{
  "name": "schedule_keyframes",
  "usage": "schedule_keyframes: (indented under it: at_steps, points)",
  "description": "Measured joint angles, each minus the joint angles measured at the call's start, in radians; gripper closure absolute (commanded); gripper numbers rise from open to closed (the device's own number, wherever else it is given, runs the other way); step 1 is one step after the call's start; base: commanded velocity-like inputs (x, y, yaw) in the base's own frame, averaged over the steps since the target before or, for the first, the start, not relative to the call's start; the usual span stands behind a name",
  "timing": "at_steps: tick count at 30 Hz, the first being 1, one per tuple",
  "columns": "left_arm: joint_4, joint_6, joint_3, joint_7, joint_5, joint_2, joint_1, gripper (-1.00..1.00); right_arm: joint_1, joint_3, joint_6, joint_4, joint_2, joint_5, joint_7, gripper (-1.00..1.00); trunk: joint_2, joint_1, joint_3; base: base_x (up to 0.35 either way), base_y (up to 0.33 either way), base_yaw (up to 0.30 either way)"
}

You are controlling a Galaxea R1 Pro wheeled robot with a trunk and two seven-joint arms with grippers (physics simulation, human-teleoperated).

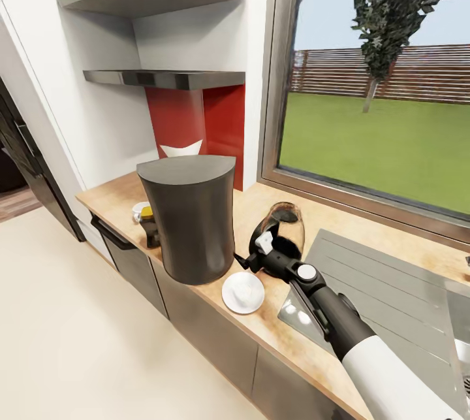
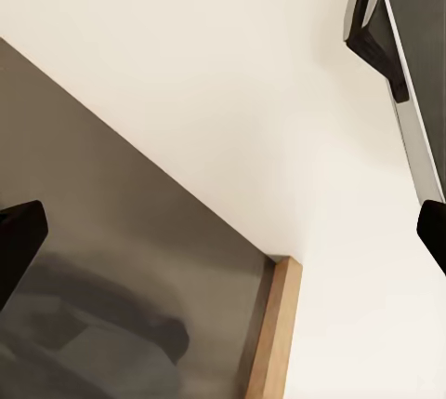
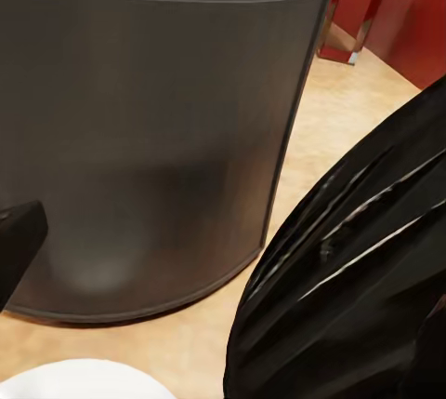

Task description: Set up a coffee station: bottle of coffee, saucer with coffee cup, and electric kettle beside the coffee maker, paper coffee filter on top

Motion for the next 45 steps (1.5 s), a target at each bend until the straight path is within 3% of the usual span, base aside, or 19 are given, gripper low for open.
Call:
schedule_keyframes:
  at_steps: [15, 23, 45]
  points:
    - [0.0, 0.0, 0.0, 0.001, 0.0, 0.0, 0.0, -1.0, 0.0, 0.0, 0.0, 0.0, -0.001, -0.003, 0.001, -1.0, 0.0, 0.0, 0.0, 0.0, -0.007, 0.0]
    - [0.0, -0.001, 0.0, 0.048, 0.001, -0.002, 0.0, -1.0, 0.0, 0.0, 0.0, -0.001, -0.001, -0.002, 0.0, -1.0, 0.0, 0.0, 0.0, 0.0, -0.075, 0.0]
    - [0.0, 0.001, 0.0, 0.051, 0.001, -0.002, 0.0, -1.0, 0.0, 0.0, 0.0, -0.001, -0.001, -0.001, -0.001, -1.0, 0.0, 0.0, 0.0, -0.056, -0.001, 0.0]
